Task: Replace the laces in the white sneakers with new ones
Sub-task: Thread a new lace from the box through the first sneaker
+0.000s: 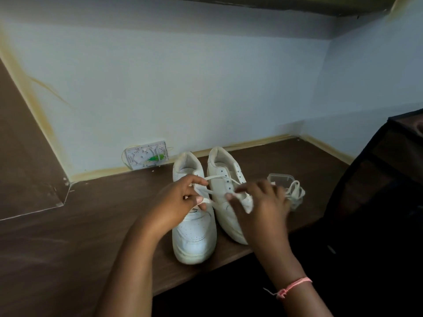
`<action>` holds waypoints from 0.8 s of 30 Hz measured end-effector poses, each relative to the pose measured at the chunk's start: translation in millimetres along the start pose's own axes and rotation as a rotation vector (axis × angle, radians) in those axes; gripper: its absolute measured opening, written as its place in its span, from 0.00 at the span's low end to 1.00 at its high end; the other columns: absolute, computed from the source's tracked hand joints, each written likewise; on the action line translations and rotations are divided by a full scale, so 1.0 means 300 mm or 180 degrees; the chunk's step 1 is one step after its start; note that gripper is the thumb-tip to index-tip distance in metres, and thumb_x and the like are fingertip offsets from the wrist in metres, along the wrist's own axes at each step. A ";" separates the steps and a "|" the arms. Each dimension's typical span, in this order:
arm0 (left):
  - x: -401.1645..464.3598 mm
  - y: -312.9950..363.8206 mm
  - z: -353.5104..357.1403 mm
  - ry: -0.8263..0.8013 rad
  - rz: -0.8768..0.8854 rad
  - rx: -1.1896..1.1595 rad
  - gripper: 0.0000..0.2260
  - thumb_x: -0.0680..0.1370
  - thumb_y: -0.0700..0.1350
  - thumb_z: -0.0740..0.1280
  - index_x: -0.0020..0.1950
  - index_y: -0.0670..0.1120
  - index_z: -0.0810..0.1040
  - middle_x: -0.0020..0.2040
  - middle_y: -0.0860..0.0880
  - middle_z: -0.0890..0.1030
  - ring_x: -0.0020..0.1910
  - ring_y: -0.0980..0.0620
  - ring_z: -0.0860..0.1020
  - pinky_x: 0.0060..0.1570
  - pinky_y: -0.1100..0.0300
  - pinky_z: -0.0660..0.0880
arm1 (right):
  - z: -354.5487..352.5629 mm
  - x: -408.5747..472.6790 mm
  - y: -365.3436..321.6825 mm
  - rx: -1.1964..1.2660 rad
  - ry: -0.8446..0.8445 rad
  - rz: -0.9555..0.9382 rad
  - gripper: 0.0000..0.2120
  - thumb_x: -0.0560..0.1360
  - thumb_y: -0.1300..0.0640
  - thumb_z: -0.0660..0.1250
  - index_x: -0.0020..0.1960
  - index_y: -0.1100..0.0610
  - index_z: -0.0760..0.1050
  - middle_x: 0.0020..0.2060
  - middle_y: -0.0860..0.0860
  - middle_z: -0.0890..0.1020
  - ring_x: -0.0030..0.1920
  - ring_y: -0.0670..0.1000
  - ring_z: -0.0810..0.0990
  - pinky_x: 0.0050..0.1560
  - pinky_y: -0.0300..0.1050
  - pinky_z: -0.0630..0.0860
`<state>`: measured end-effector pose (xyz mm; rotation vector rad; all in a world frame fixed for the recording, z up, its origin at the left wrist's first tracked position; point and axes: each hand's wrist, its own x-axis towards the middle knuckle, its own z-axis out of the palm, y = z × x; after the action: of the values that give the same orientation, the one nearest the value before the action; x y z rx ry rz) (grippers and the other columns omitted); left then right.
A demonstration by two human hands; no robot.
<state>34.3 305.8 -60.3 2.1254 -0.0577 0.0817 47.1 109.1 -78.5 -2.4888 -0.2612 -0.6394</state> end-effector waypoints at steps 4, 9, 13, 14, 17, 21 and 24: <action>0.013 0.015 0.011 0.0244 0.0229 -0.0096 0.22 0.79 0.40 0.68 0.59 0.69 0.71 0.42 0.56 0.85 0.46 0.54 0.83 0.57 0.44 0.77 | 0.102 0.006 -0.086 0.0166 -0.0095 -0.0773 0.11 0.72 0.42 0.67 0.52 0.42 0.80 0.52 0.41 0.81 0.61 0.54 0.71 0.55 0.50 0.56; 0.024 -0.002 -0.027 0.0693 0.0277 -0.0344 0.11 0.79 0.42 0.69 0.55 0.59 0.80 0.42 0.53 0.85 0.45 0.55 0.83 0.55 0.51 0.77 | 0.123 0.092 -0.132 0.0325 0.0377 -0.0877 0.05 0.68 0.50 0.76 0.41 0.44 0.81 0.44 0.42 0.81 0.57 0.53 0.72 0.56 0.50 0.57; 0.023 -0.026 -0.058 0.1068 0.0203 -0.0618 0.04 0.79 0.43 0.68 0.48 0.50 0.83 0.38 0.53 0.84 0.43 0.60 0.81 0.47 0.67 0.72 | 0.149 0.118 -0.167 0.0564 0.0613 -0.0815 0.02 0.70 0.47 0.73 0.41 0.43 0.81 0.45 0.41 0.81 0.57 0.49 0.69 0.54 0.45 0.53; 0.022 -0.033 -0.061 0.1112 0.0139 -0.0682 0.05 0.79 0.42 0.67 0.48 0.49 0.83 0.38 0.53 0.84 0.44 0.61 0.81 0.47 0.69 0.71 | 0.158 0.119 -0.168 0.0586 0.0609 -0.0753 0.03 0.70 0.46 0.73 0.42 0.44 0.82 0.46 0.41 0.81 0.57 0.49 0.69 0.54 0.44 0.51; 0.014 -0.058 -0.065 0.1203 0.0061 -0.0722 0.09 0.81 0.40 0.64 0.51 0.51 0.83 0.40 0.55 0.85 0.47 0.62 0.81 0.49 0.66 0.71 | 0.182 0.106 -0.176 0.0567 0.0482 -0.0530 0.03 0.71 0.46 0.73 0.44 0.43 0.82 0.49 0.41 0.81 0.60 0.52 0.70 0.56 0.47 0.52; 0.019 -0.067 -0.067 0.1187 0.0110 -0.0628 0.12 0.81 0.39 0.64 0.58 0.54 0.78 0.43 0.54 0.86 0.50 0.66 0.80 0.49 0.69 0.69 | 0.193 0.080 -0.202 0.0295 0.0433 -0.0735 0.08 0.72 0.47 0.72 0.51 0.41 0.82 0.56 0.43 0.79 0.64 0.56 0.69 0.60 0.55 0.56; 0.025 -0.070 -0.065 0.1041 0.0320 -0.0628 0.14 0.80 0.39 0.66 0.63 0.54 0.74 0.44 0.54 0.86 0.51 0.61 0.81 0.53 0.69 0.70 | 0.192 0.072 -0.214 0.0419 0.0445 -0.0822 0.06 0.73 0.47 0.68 0.50 0.41 0.82 0.55 0.43 0.79 0.63 0.56 0.70 0.60 0.57 0.58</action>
<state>42.5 333.5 -67.3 1.8876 0.0204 0.4629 68.1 195.7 -80.4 -2.2915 -0.5588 -0.8680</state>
